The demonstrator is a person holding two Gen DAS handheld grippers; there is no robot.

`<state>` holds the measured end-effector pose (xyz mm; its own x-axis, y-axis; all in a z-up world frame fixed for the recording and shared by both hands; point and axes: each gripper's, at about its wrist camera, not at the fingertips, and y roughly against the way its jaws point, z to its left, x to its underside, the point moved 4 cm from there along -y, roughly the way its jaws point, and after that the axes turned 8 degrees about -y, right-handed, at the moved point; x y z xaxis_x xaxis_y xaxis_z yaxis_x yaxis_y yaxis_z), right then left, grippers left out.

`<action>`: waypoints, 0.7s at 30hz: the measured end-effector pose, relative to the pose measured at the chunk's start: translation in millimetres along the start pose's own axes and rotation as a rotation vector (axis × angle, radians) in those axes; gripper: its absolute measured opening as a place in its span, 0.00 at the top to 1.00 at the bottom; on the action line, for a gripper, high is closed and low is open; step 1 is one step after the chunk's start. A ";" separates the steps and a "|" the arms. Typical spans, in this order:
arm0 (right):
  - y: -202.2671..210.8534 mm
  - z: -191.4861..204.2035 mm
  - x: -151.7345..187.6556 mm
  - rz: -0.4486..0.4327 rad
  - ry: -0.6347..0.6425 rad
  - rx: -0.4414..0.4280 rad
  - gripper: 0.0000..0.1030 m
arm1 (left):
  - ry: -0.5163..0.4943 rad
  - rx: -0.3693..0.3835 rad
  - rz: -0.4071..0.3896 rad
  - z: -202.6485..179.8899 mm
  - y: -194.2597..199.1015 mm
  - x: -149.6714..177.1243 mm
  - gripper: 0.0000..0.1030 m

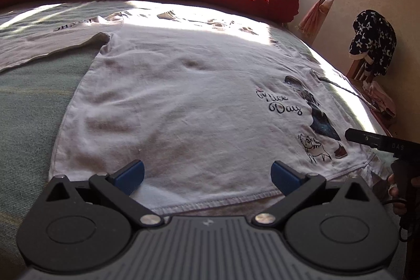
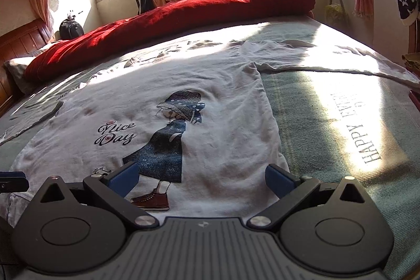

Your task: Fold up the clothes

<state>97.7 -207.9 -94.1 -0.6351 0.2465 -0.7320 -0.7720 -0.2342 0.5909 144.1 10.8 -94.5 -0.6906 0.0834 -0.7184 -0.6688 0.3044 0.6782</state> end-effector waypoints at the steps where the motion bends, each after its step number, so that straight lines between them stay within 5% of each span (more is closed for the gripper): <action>1: -0.3 -1.8 -1.6 -0.005 -0.003 0.009 0.00 | 0.011 0.003 -0.002 1.9 0.2 -0.6 0.01; 7: -1.7 -12.4 -11.2 -0.035 -0.020 0.061 0.00 | 0.017 0.002 -0.002 3.9 -2.1 -1.1 0.01; 14: -26.7 13.5 -35.0 0.003 0.017 -0.095 0.00 | 0.002 -0.009 0.004 2.6 -2.1 -1.2 0.01; 21: -71.2 1.5 -48.7 0.042 -0.004 -0.071 0.00 | 0.037 0.014 -0.004 8.9 -1.9 -2.9 0.01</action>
<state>183.6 -201.8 -100.0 -0.6671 0.2388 -0.7056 -0.7410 -0.3106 0.5954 149.8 18.5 -95.0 -0.6979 0.0467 -0.7147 -0.6678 0.3180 0.6730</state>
